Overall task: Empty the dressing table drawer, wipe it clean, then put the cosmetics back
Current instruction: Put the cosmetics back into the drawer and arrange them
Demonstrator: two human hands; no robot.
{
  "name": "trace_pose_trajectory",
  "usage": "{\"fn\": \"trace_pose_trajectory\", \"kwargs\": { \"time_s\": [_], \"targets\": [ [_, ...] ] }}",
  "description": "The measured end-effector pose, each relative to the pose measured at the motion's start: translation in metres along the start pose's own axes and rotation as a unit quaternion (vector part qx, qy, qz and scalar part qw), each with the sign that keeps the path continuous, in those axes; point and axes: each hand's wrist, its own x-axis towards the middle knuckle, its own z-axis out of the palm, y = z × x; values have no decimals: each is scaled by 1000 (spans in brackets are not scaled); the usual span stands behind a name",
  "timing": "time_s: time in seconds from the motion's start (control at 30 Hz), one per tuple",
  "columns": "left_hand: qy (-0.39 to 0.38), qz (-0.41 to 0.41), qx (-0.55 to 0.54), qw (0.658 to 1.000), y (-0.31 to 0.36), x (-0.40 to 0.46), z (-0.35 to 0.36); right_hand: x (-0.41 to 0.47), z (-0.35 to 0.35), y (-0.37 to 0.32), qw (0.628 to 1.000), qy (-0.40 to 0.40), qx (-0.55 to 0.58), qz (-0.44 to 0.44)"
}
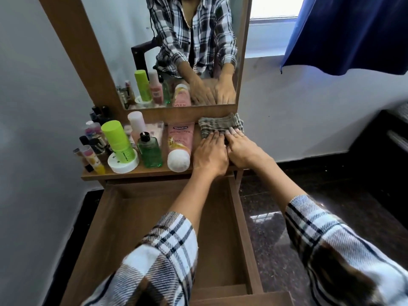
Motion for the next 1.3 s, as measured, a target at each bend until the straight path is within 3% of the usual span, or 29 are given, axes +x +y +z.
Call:
{"fn": "trace_pose_trajectory", "kwargs": {
  "time_s": [0.1, 0.23, 0.3, 0.53, 0.63, 0.77, 0.9, 1.1, 1.3],
  "targets": [
    [12, -19, -6, 1000, 4, -2, -1, -7, -4, -5, 1000, 18, 16, 1],
    [8, -37, 7, 999, 11, -5, -5, -26, -16, -21, 985, 144, 67, 69],
    [0, -33, 1, 999, 12, -6, -9, -32, -22, -31, 979, 173, 35, 98],
    [-36, -49, 26, 998, 24, -19, -34, -44, -44, -45, 976, 164, -75, 118],
    [-5, -28, 27, 999, 24, -40, -50, -56, -51, -42, 969, 172, -104, 142],
    [137, -10, -103, 985, 5, -84, -59, -88, -43, -61, 963, 234, 19, 133],
    [254, -41, -194, 947, -20, -124, -49, -117, -26, -99, 947, 222, 223, 64],
    [219, -86, -256, 938, -31, -129, -44, -119, -17, -135, 884, 181, 429, 31],
    [228, -96, -257, 934, -40, -115, -36, -105, -6, -139, 898, 208, 386, 43]
  ]
}}
